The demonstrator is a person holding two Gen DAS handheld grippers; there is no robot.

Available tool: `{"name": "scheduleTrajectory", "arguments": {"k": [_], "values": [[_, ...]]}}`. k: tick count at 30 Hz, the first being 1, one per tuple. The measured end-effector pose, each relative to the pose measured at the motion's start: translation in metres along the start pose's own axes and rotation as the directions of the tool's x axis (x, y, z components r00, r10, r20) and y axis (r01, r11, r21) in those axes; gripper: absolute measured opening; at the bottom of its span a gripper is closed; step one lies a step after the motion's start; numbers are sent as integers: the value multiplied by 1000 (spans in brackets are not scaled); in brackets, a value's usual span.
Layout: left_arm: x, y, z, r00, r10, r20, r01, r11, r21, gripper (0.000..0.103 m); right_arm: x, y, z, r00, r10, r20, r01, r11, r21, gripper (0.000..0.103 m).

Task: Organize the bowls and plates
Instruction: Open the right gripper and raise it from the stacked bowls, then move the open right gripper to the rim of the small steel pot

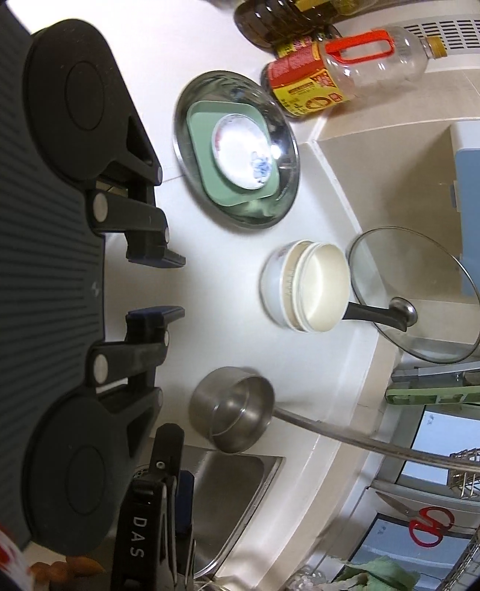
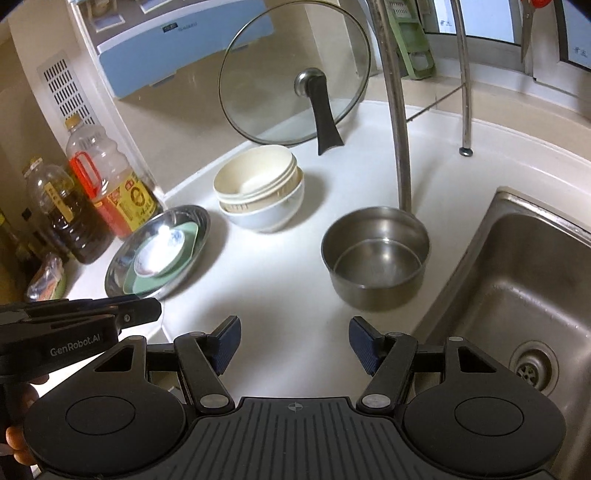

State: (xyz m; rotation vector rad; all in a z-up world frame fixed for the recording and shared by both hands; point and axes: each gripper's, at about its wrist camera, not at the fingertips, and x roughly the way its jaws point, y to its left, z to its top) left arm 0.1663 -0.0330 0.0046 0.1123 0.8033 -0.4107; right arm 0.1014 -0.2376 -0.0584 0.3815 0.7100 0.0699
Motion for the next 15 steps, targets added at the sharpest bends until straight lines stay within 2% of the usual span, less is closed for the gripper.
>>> {"name": "scheduleTrajectory", "arguments": {"k": [15], "values": [[-14, -19, -22, 1000, 8, -17, -8, 1000, -14, 19, -17, -11, -22, 999, -7, -52, 7, 1000, 3, 65]]}}
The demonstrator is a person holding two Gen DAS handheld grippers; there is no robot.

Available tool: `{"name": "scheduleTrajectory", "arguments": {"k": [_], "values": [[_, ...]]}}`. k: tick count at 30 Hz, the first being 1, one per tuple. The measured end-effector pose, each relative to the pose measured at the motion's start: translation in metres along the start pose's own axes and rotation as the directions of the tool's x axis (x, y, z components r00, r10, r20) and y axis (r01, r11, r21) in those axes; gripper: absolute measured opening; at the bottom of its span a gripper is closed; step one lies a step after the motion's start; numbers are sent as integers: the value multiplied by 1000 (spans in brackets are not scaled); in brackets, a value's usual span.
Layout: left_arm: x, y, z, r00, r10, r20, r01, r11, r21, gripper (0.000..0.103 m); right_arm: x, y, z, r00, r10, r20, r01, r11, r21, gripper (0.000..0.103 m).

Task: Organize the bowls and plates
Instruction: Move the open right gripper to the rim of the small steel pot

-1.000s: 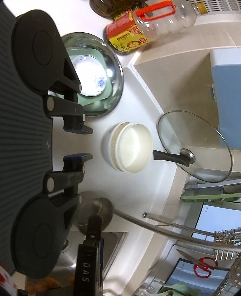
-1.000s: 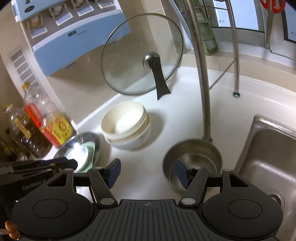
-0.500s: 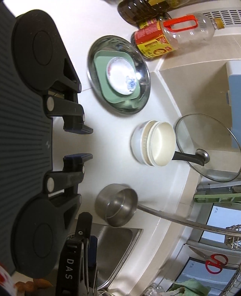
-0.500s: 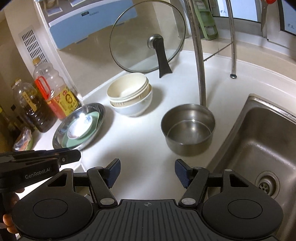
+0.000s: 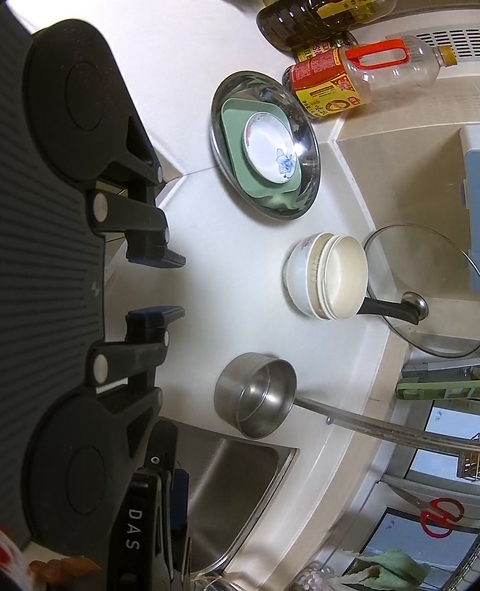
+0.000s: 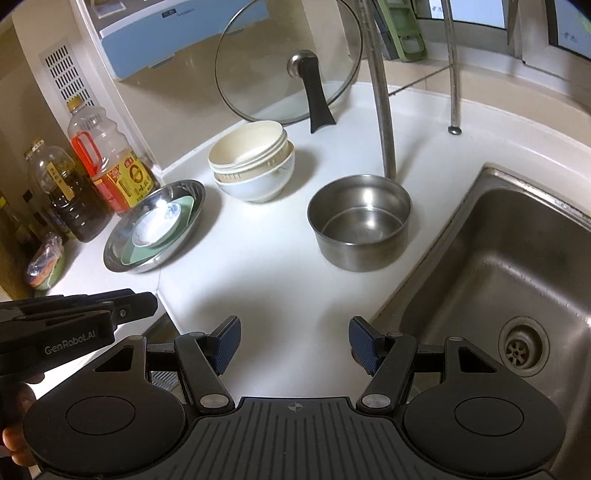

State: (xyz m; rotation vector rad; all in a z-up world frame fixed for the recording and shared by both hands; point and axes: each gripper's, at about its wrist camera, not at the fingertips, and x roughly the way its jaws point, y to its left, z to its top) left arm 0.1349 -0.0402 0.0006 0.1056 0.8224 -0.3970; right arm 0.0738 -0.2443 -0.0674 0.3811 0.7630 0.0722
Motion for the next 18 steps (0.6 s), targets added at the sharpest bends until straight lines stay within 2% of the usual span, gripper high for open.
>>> {"name": "scheduleTrajectory", "arguments": {"k": [18], "values": [[14, -13, 1, 999, -15, -28, 16, 1000, 17, 19, 2, -14, -4, 999, -38, -23, 37, 999, -20, 65]]}}
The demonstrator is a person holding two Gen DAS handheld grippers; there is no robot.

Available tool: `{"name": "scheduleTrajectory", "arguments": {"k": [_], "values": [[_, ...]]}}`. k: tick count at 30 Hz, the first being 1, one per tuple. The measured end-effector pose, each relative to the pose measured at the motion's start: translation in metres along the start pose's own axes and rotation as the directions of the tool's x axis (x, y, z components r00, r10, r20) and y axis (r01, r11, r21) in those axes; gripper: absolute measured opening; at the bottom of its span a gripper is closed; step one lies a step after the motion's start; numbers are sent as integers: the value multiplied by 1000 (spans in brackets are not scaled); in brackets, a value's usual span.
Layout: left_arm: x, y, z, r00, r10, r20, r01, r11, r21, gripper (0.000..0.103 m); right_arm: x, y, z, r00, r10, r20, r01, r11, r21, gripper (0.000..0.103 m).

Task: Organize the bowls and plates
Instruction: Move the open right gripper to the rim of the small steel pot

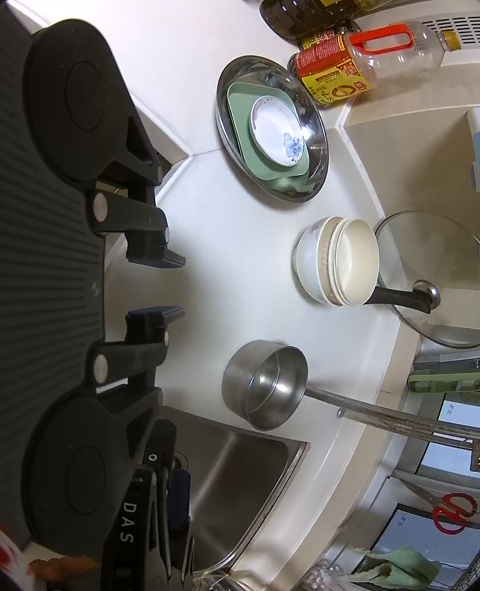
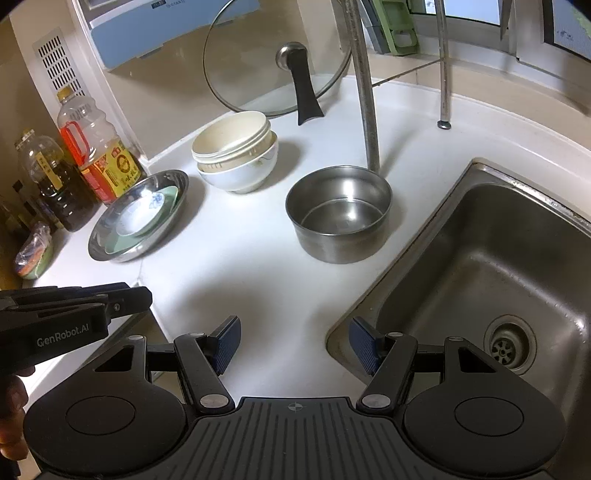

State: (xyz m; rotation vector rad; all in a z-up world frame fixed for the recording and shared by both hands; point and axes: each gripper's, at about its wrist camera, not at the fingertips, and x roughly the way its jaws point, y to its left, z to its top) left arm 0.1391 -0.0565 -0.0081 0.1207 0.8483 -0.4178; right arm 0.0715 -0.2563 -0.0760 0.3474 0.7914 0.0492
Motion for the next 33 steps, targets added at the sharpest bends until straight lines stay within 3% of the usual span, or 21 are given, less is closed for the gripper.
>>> {"name": "scheduleTrajectory", "arguments": {"k": [18, 33], "values": [[26, -8, 11, 998, -55, -33, 55, 998, 25, 19, 16, -22, 9, 998, -54, -20, 55, 998, 38, 65], [60, -20, 35, 993, -115, -20, 115, 992, 46, 19, 30, -58, 29, 993, -110, 44, 106, 990, 95, 65]]}}
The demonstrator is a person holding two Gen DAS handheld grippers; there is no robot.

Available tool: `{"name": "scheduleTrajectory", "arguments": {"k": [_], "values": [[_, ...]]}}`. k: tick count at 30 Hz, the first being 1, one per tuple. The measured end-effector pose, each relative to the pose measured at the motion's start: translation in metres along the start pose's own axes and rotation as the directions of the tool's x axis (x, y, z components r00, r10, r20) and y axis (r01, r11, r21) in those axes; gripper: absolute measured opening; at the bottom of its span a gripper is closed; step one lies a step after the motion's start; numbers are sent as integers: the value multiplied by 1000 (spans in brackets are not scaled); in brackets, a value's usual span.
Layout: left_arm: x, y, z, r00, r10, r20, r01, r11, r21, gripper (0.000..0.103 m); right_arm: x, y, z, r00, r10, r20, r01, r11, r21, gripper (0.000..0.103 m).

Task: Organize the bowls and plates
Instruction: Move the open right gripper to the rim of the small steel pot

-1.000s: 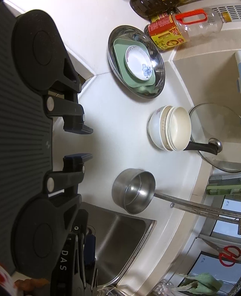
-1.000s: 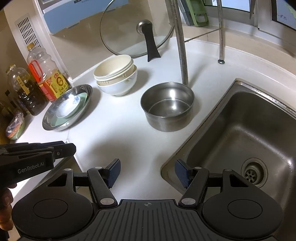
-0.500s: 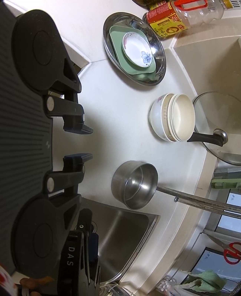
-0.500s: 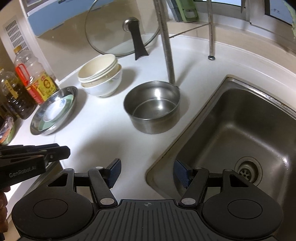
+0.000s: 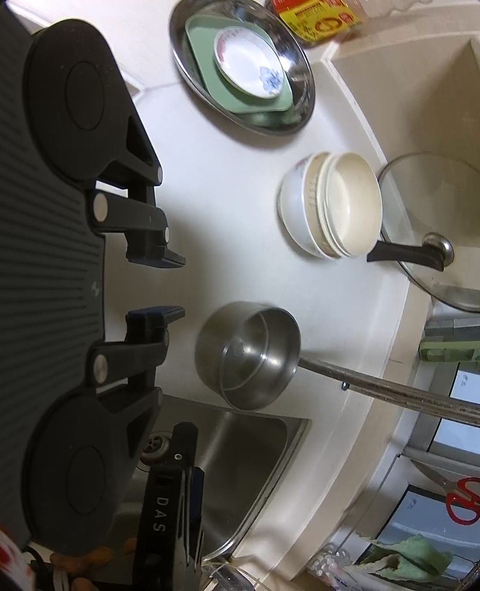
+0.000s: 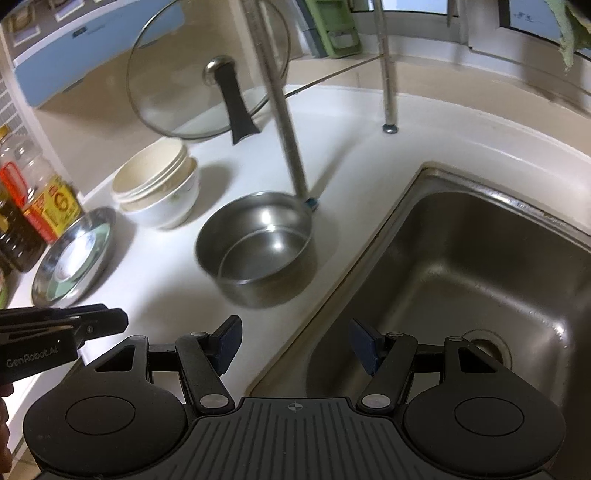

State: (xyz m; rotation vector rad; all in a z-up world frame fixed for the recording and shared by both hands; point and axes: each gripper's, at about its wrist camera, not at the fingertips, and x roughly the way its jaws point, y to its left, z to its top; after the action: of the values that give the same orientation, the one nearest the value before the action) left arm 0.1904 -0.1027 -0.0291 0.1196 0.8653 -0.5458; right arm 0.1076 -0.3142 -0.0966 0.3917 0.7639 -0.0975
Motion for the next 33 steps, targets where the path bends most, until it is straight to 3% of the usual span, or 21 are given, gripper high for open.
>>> {"name": "scheduleTrajectory", "arguments": {"k": [16, 33], "values": [[44, -10, 42, 998, -41, 38, 40, 999, 12, 19, 30, -9, 37, 997, -31, 75, 31, 1000, 0, 65], [88, -14, 68, 999, -33, -23, 33, 999, 23, 19, 61, -11, 52, 997, -61, 53, 61, 998, 1, 57]]}}
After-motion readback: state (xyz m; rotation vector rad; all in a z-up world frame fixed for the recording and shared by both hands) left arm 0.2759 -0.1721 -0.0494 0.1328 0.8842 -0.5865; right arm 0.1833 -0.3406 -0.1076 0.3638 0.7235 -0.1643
